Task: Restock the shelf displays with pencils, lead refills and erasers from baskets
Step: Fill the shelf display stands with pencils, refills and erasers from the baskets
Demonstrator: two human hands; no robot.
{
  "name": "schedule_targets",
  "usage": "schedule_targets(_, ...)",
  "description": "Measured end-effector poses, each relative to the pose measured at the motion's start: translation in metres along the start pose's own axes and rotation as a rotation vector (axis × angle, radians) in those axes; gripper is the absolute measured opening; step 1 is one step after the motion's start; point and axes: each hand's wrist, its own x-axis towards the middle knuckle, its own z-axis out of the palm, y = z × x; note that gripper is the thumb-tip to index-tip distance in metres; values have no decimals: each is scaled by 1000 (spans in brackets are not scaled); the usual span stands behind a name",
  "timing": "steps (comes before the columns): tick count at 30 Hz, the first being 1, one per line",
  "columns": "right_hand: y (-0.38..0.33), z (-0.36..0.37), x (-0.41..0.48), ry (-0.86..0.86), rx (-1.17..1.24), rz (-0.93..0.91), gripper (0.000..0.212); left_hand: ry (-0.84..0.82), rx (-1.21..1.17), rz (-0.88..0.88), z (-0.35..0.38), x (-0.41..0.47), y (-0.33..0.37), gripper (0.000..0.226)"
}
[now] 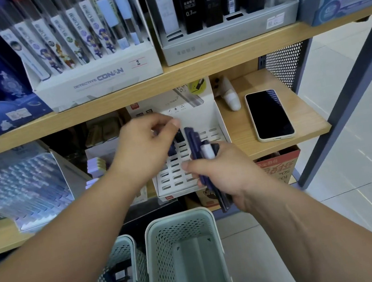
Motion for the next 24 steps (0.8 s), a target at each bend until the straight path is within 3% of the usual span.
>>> schedule_targets(2, 1, 9, -4, -108, -114, 0, 12, -84, -373, -253, 9, -19, 6, 15)
schedule_targets(4, 2, 17, -8, -182, -143, 14, 11, -71, -534, -408, 12, -35, 2, 15)
schedule_targets(9, 3, 23, -10, -240, -71, 40, 13, -27, -878, -522, 0, -53, -15, 16)
schedule_targets(12, 4, 25, -8, -251, -58, 27, 19, 7, -946, -531, -5, -59, -17, 15)
schedule_targets(16, 1, 28, -8, -195, 15, 46, 5, 47, -923, -499, -16, -59, -24, 18)
schedule_targets(22, 4, 27, -5, -122, 34, 74, 3, 52, -888, -511, -24, -61, -30, 17)
schedule_targets(24, 3, 26, -4, -82, 62, 92, 11, 106, -884, -527, -26, -61, -31, 15)
